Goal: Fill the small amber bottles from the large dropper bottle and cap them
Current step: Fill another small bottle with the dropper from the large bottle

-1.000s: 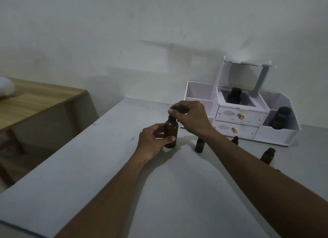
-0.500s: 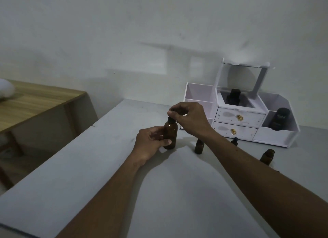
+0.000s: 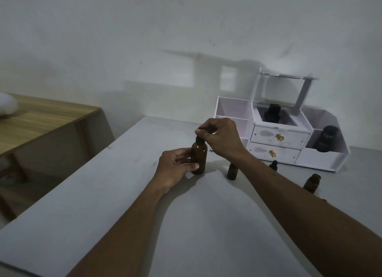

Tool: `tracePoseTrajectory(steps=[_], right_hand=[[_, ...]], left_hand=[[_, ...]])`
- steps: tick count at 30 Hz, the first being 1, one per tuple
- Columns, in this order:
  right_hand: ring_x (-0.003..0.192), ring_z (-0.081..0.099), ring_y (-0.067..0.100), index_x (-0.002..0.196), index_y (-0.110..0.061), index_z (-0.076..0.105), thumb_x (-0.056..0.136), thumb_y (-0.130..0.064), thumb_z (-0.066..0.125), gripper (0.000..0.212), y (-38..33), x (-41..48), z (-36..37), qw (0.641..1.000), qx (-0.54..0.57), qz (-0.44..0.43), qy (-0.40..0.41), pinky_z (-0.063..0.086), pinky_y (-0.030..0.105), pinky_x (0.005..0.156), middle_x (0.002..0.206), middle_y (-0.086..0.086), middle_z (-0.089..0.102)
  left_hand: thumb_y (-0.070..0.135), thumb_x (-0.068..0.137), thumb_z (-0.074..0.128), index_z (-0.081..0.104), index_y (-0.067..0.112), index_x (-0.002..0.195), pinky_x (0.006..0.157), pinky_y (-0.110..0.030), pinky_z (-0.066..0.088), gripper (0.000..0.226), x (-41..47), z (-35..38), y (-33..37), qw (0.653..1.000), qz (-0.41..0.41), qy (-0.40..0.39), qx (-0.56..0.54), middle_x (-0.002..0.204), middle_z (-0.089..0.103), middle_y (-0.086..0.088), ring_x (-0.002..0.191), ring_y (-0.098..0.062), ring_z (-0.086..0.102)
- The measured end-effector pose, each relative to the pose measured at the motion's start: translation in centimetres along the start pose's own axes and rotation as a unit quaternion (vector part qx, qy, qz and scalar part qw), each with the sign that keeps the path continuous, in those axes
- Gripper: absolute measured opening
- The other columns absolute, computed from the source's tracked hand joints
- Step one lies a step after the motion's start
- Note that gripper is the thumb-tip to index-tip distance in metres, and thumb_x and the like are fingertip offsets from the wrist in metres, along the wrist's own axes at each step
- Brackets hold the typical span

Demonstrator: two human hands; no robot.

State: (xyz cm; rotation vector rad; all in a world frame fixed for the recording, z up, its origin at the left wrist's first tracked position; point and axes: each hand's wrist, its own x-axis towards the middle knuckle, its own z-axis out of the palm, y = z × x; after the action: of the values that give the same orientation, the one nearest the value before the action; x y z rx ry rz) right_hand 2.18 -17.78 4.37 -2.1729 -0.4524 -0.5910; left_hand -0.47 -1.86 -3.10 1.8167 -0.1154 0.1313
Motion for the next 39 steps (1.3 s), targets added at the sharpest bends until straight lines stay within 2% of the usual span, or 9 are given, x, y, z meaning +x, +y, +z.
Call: tracePoseTrajectory(steps=[6, 12, 16, 19, 22, 25, 29, 35, 39], right_hand=[[0.064, 0.065, -0.001, 0.091, -0.01, 0.078, 0.086, -0.017, 0.075, 0.009, -0.1, 0.0, 0.2, 1.0, -0.014, -0.002, 0.009, 0.044, 0.0, 0.06, 0.083, 0.002, 0.077], [0.065, 0.066, -0.013, 0.095, -0.011, 0.076, 0.088, -0.023, 0.074, 0.014, -1.3, 0.3, -1.0, 0.999, 0.019, -0.017, 0.029, 0.045, -0.001, 0.066, 0.075, -0.01, 0.071], [0.071, 0.07, -0.005, 0.095, -0.013, 0.076, 0.089, -0.025, 0.072, 0.014, -3.4, 1.3, -3.1, 0.995, 0.043, -0.037, 0.076, 0.049, 0.005, 0.073, 0.078, -0.008, 0.075], [0.073, 0.071, -0.003, 0.097, -0.012, 0.074, 0.091, -0.024, 0.07, 0.014, -5.1, 1.8, -6.1, 0.986, 0.074, -0.067, 0.132, 0.055, 0.013, 0.076, 0.079, -0.008, 0.075], [0.075, 0.072, 0.001, 0.097, -0.01, 0.072, 0.092, -0.02, 0.069, 0.012, -6.2, 1.6, -10.0, 0.974, 0.112, -0.08, 0.181, 0.061, 0.026, 0.075, 0.079, -0.006, 0.075], [0.075, 0.074, 0.005, 0.095, -0.009, 0.072, 0.091, -0.018, 0.07, 0.01, -5.7, 0.2, -14.3, 0.966, 0.127, -0.075, 0.214, 0.061, 0.03, 0.075, 0.079, -0.004, 0.075], [0.073, 0.074, 0.008, 0.094, -0.006, 0.074, 0.089, -0.018, 0.071, 0.013, -2.8, -2.4, -19.3, 0.962, 0.098, -0.048, 0.25, 0.06, 0.03, 0.073, 0.078, 0.001, 0.076], [0.07, 0.073, 0.006, 0.092, -0.008, 0.075, 0.088, -0.022, 0.072, 0.015, 3.1, -7.0, -24.0, 0.961, 0.032, 0.021, 0.273, 0.06, 0.027, 0.073, 0.077, -0.002, 0.076], [0.067, 0.072, 0.002, 0.088, -0.011, 0.075, 0.087, -0.021, 0.073, 0.01, 5.9, -8.9, -25.0, 0.96, 0.013, 0.053, 0.275, 0.059, 0.023, 0.071, 0.074, -0.007, 0.074]], left_hand=[[0.011, 0.072, 0.084, 0.067, 0.021, 0.123, 0.102, -0.046, 0.048, 0.055, -0.1, -0.1, 0.0, 1.0, 0.0, 0.004, 0.004, 0.119, 0.07, 0.005, 0.108, -0.014, 0.067], [0.009, 0.071, 0.085, 0.067, 0.021, 0.123, 0.104, -0.044, 0.047, 0.056, -0.1, -0.1, 0.2, 1.0, -0.013, 0.002, 0.002, 0.118, 0.07, 0.005, 0.105, -0.011, 0.067], [0.01, 0.07, 0.085, 0.06, 0.023, 0.13, 0.103, -0.042, 0.047, 0.067, -0.4, -0.1, 0.5, 1.0, -0.017, 0.009, 0.013, 0.125, 0.066, 0.001, 0.108, -0.014, 0.064], [0.017, 0.071, 0.086, 0.053, 0.028, 0.135, 0.095, -0.039, 0.051, 0.073, -1.0, 0.0, 1.5, 0.997, -0.001, 0.072, 0.028, 0.132, 0.061, 0.0, 0.113, -0.017, 0.061], [0.018, 0.074, 0.084, 0.057, 0.03, 0.127, 0.091, -0.039, 0.055, 0.061, -2.4, 0.2, 3.4, 0.986, 0.047, 0.159, 0.009, 0.118, 0.067, 0.003, 0.103, -0.013, 0.065], [0.015, 0.077, 0.081, 0.063, 0.026, 0.115, 0.085, -0.034, 0.056, 0.043, -4.7, 2.5, 6.3, 0.979, 0.099, 0.174, -0.024, 0.099, 0.07, 0.005, 0.09, -0.01, 0.068], [0.014, 0.077, 0.08, 0.07, 0.02, 0.101, 0.074, -0.033, 0.056, 0.026, -7.0, 8.0, 8.6, 0.985, 0.124, 0.092, -0.073, 0.082, 0.073, 0.0, 0.078, -0.015, 0.069], [0.016, 0.078, 0.079, 0.072, 0.025, 0.097, 0.076, -0.027, 0.057, 0.023, -8.2, 17.7, 9.6, 0.992, 0.068, -0.057, -0.089, 0.087, 0.074, 0.003, 0.085, -0.015, 0.071], [0.02, 0.078, 0.08, 0.069, 0.027, 0.105, 0.078, -0.021, 0.054, 0.03, -7.6, 22.2, 8.8, 0.992, 0.033, -0.109, -0.061, 0.095, 0.072, 0.01, 0.093, -0.006, 0.067]])
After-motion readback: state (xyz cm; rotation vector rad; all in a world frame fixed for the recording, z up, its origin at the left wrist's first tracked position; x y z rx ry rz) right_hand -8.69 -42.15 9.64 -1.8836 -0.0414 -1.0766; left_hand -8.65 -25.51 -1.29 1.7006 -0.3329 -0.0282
